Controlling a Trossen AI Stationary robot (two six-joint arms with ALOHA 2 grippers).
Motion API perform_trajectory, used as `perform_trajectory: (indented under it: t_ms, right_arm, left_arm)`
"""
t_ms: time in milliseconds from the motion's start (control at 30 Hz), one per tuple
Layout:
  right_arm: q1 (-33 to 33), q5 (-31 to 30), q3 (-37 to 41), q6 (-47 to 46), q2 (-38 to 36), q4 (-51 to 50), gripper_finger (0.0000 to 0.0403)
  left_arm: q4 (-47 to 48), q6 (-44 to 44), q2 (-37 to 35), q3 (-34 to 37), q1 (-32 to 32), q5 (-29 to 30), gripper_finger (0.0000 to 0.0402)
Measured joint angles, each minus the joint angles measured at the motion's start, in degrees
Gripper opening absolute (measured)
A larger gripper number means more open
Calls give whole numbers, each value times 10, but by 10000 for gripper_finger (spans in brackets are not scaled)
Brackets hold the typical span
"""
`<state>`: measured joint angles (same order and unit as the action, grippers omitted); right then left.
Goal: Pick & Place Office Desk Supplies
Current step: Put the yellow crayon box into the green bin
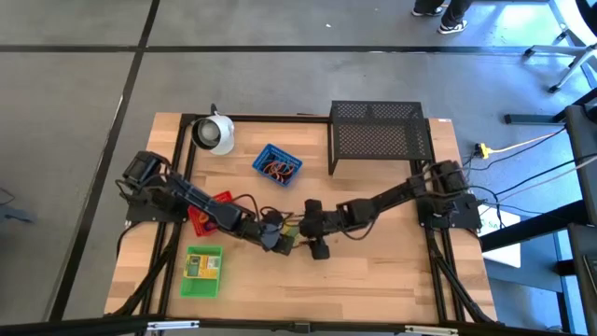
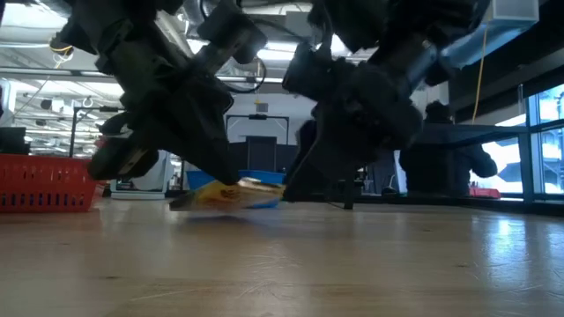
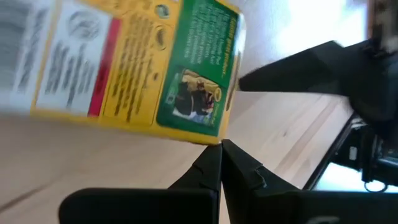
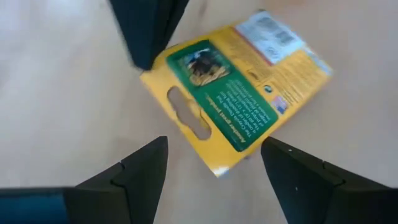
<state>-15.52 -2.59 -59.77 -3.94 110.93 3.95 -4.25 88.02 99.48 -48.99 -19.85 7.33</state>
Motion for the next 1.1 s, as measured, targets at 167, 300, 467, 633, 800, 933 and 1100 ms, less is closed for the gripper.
perform_trajectory:
  t_ms: [167, 300, 467, 633, 800, 933, 1100]
  right_arm:
    - [-34, -120, -1, 19, 3, 21, 263]
    - [-48, -204, -2, 29, 4, 22, 263]
    - [-49, -223, -2, 60, 4, 24, 262]
    - [-50, -254, -3, 81, 4, 27, 262]
    - [-59, -287, -3, 118, 4, 22, 262]
    - [-63, -312, -3, 123, 4, 20, 262]
    - [-63, -314, -3, 107, 4, 19, 262]
  left_arm:
    - [-20, -14, 0, 0, 14, -9, 1]
    - [-21, -18, 0, 0, 21, -10, 1]
    - [-50, -23, 0, 0, 24, -10, 1]
    - [-50, -21, 0, 0, 25, -6, 2]
    - [-50, -17, 0, 0, 25, -6, 2]
    - [-50, -12, 0, 0, 25, -4, 1]
    - [-50, -8, 0, 0, 25, -5, 1]
